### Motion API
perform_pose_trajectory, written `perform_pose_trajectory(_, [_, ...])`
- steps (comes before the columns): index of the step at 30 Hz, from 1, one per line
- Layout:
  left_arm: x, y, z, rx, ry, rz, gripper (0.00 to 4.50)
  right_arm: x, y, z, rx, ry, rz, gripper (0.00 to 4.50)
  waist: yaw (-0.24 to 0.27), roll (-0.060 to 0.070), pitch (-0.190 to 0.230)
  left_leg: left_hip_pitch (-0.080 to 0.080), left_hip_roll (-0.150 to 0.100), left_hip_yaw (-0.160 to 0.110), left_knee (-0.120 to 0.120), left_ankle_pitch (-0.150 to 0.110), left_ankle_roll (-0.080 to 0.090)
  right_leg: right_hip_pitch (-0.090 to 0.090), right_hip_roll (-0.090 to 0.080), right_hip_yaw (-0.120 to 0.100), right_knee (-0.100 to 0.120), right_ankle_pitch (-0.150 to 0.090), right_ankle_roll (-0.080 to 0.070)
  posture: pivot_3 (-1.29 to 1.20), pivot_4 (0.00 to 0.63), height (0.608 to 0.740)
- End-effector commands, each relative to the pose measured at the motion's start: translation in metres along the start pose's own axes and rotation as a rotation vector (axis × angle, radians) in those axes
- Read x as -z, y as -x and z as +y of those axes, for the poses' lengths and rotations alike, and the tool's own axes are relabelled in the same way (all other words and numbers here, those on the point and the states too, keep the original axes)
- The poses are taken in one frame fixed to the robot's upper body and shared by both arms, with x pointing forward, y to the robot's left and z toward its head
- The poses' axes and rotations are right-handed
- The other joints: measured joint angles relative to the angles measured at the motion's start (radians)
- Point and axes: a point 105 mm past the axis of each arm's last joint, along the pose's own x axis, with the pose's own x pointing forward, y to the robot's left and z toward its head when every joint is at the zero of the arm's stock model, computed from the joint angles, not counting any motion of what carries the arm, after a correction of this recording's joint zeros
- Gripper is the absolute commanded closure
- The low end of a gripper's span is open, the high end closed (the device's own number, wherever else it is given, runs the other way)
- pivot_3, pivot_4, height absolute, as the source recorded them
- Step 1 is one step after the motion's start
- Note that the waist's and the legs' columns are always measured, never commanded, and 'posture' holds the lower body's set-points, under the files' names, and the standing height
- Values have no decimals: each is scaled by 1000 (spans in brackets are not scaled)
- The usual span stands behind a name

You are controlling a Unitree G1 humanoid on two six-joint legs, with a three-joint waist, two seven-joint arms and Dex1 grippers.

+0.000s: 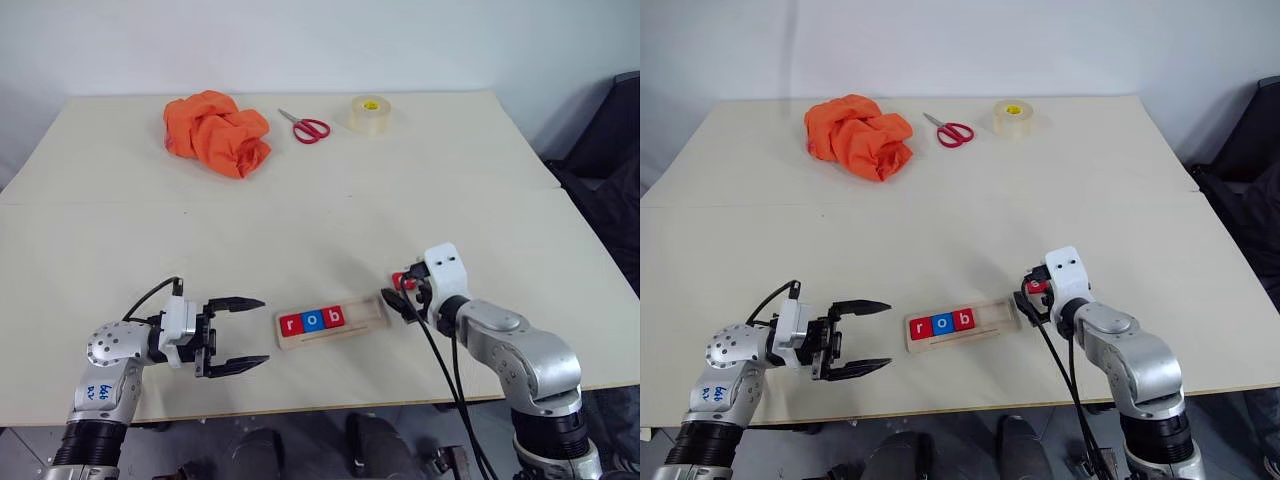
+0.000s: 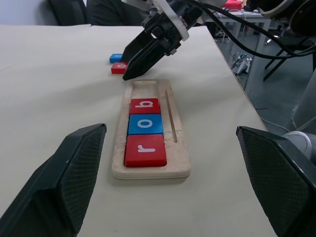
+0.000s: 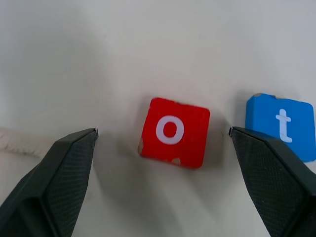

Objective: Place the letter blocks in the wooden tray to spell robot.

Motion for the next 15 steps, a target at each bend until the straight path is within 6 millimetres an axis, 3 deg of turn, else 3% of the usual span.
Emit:
perform_pose_trajectory(1, [-9,2,0,-10,-38,-19,0,0,-4,0,9,-14,-3,421,-1,0,0,0,0,0,0,0,0,0,0,0,0,0,0,0,150,740])
perform_pose_trajectory(9, [-8,2,0,-10,-33,-19,0,-7,1,2,25,1,-43,3035,0,0,0,0,0,0,0,0,0,0,0,0,0,0,0,0,150,740])
perform_pose_trajectory(12, [-6,3,0,-3,-23,-18,0,-21,10,8,3,-1,-106,3041,0,0,0,0,0,0,0,0,0,0,0,0,0,0,0,0,150,740])
perform_pose_trajectory(15, [-5,1,2,11,-17,-19,0,-20,29,9,10,-2,-106,3041,2,1,0,-1,0,0,-1,0,0,-1,0,0,0,0,0,0,150,740])
